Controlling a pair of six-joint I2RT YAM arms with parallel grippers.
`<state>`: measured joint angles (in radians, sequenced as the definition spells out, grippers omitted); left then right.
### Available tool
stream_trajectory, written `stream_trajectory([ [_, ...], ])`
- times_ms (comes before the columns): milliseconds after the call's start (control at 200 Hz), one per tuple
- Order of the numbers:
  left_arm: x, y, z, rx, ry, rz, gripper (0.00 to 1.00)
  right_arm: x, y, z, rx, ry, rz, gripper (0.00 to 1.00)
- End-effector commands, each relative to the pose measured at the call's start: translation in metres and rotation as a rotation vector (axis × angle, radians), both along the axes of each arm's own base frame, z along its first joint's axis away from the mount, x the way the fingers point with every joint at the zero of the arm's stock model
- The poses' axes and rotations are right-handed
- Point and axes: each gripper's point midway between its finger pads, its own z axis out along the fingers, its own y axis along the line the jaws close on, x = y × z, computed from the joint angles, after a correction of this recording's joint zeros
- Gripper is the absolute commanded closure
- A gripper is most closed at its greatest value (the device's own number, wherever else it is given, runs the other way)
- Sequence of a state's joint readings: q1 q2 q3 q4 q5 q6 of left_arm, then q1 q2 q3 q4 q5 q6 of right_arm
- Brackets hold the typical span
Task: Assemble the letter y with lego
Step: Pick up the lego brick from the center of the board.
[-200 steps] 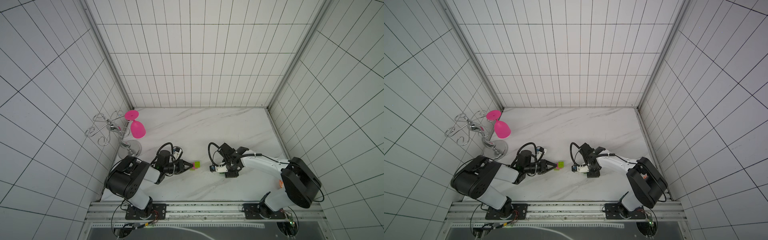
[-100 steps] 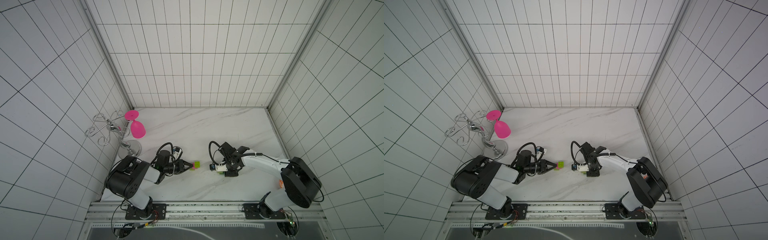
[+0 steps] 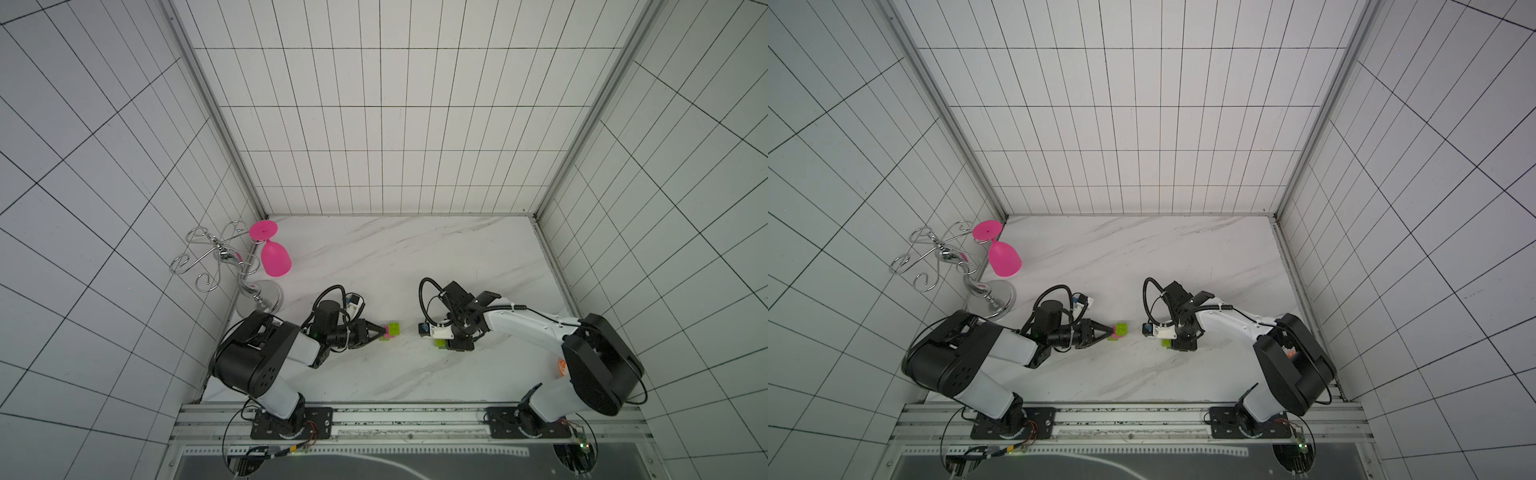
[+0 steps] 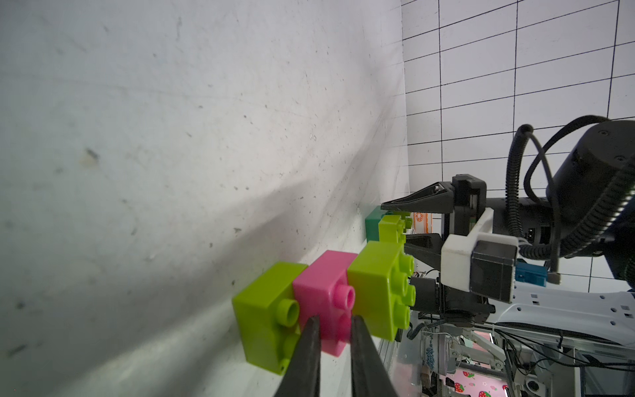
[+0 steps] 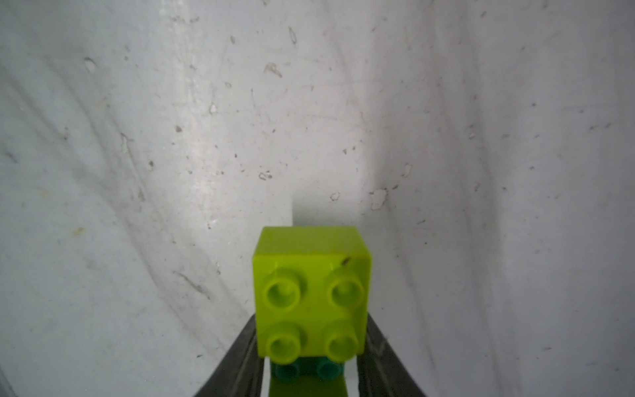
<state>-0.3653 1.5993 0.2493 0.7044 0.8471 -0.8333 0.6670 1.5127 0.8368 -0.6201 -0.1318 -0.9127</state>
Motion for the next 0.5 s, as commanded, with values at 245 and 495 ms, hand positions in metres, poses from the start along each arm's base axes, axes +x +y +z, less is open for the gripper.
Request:
stream_trajectory([
  [245,-0.0179,0.0255,-0.0511,0.152,0.174,0.089,0.83,-0.0004,0.0037,0.0045,0.027,0.021,-0.014,0.57],
  [495,-0.0177,0.0255,-0.051,0.152,0.174,0.088,0.83,-0.003,-0.0023,-0.0009,0.001,0.025,-0.029,0.56],
])
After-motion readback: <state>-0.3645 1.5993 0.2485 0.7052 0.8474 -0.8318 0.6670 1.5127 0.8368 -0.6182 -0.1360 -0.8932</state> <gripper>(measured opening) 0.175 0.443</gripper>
